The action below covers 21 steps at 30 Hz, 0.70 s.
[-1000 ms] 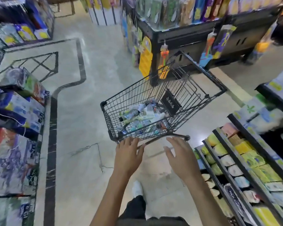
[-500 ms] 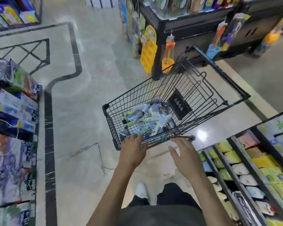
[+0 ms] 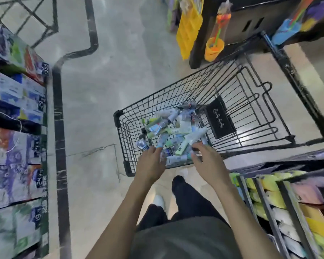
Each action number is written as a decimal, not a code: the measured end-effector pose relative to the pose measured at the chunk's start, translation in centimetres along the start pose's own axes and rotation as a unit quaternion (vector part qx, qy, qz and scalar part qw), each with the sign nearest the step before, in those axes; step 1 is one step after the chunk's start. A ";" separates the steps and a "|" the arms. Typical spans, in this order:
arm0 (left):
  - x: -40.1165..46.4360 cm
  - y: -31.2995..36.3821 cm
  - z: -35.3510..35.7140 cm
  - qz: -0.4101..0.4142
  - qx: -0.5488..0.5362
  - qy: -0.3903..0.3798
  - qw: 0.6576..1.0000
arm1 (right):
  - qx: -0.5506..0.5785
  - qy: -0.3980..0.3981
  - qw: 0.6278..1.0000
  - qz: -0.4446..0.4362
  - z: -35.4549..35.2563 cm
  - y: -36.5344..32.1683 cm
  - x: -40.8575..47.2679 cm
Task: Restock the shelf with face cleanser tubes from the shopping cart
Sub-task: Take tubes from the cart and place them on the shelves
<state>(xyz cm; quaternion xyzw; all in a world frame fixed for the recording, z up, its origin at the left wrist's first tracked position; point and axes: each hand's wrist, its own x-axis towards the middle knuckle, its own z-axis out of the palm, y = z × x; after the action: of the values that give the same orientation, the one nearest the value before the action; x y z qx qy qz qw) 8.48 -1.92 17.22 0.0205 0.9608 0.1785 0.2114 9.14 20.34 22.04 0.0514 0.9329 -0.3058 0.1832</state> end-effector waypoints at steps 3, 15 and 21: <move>3.7 0.2 0.3 -0.032 -0.011 0.006 0.999 | -0.015 -0.042 0.999 -0.004 -0.1 1.0 6.2; 19.4 -4.7 8.5 -0.104 0.014 -0.058 0.993 | -0.056 -0.098 0.993 0.035 8.9 9.6 28.3; 25.9 -10.1 15.3 -0.117 0.045 -0.034 0.991 | -0.101 -0.083 0.990 0.045 14.1 15.4 36.7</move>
<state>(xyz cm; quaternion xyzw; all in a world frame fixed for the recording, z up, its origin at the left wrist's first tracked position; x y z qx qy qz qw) -8.38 -3.21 -9.65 -0.0769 0.9557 0.1086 0.2625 -17.29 23.86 -10.71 0.0484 0.9373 -0.2046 0.2781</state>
